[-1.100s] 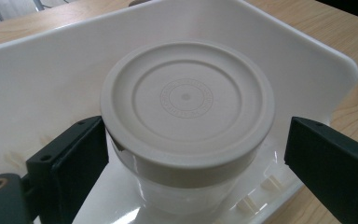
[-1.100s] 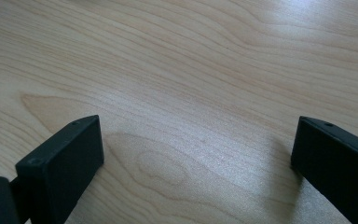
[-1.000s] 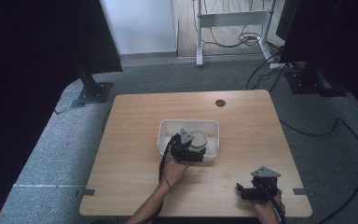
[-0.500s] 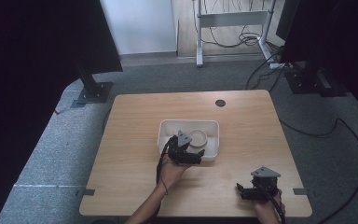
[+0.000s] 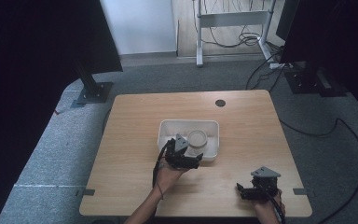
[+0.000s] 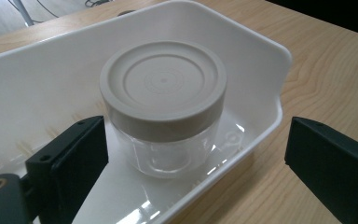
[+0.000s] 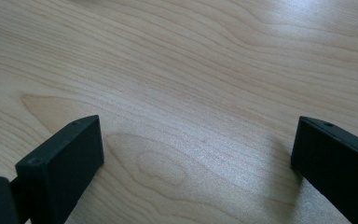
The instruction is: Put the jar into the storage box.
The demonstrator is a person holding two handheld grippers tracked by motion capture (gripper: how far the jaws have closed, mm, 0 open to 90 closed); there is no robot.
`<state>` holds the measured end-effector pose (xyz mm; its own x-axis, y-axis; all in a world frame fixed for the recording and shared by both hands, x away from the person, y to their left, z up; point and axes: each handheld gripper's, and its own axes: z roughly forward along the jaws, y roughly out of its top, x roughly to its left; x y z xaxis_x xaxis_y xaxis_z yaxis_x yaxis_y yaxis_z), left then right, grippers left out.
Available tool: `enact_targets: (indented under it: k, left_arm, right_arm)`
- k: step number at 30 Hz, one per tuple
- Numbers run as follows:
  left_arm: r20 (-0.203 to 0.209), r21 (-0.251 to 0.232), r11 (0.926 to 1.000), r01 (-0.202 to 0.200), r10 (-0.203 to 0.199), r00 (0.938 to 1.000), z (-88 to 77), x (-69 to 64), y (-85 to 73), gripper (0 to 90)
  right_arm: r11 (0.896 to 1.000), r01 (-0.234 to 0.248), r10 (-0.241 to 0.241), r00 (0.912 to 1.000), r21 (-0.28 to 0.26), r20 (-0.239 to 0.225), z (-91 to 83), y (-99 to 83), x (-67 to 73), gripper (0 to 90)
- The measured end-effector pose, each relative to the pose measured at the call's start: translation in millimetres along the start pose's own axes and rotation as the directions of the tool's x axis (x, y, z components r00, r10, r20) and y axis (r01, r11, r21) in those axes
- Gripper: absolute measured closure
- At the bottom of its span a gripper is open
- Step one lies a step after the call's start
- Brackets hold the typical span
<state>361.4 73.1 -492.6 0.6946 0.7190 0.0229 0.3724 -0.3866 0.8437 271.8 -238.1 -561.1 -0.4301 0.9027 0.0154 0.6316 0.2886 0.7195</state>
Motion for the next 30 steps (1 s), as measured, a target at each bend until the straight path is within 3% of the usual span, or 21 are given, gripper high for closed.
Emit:
enact_targets:
  k: [15,30]
  left_arm:
    - [0.02,-0.02,0.9998,-0.007,0.007,0.9998,-22.4,4.7,-14.9,5.9]
    - [0.004,-0.017,0.9998,-0.012,0.012,0.9999,-35.7,11.9,-47.2,5.9]
  right_arm:
    - [1.0,0.0,0.0,1.0,0.0,0.0,0.0,0.0,0.0,1.8]
    - [1.0,0.0,0.0,1.0,0.0,0.0,0.0,0.0,0.0,1.8]
